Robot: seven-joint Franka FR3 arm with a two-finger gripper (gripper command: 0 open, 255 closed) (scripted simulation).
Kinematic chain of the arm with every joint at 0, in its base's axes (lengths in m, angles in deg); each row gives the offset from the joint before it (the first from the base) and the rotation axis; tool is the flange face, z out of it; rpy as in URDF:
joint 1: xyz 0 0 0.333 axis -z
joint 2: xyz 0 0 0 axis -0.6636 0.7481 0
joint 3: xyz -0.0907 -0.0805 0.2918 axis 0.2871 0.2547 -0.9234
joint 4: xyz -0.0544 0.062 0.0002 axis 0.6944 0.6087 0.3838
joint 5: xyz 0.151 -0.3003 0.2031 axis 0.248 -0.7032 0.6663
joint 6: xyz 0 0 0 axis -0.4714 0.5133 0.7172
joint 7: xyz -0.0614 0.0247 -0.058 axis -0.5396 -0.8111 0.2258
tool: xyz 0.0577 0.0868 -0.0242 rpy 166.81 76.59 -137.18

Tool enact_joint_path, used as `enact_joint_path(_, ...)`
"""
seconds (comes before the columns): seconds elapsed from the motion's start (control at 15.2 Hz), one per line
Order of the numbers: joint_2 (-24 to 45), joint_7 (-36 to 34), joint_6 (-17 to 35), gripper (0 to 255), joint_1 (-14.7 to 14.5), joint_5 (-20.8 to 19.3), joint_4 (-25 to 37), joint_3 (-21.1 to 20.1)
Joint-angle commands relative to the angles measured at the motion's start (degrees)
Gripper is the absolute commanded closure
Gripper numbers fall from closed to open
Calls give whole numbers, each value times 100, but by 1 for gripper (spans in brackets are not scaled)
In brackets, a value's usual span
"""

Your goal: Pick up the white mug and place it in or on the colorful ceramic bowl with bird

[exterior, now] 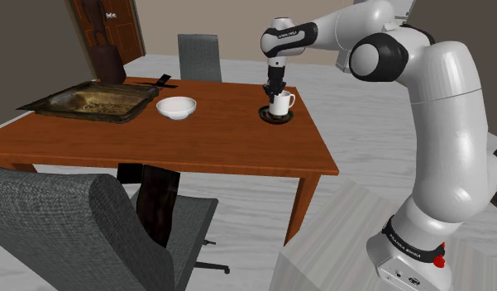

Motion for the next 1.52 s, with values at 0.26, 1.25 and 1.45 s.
enact_joint_path(0.26, -17, 5, 45, 255, 0, 0, -53, 1)
enact_joint_path(1.25, -1, -11, -695, 0, 28, -6, 704, 6)
enact_joint_path(1.45, -1, -11, -695, 0, 28, -6, 705, 6)
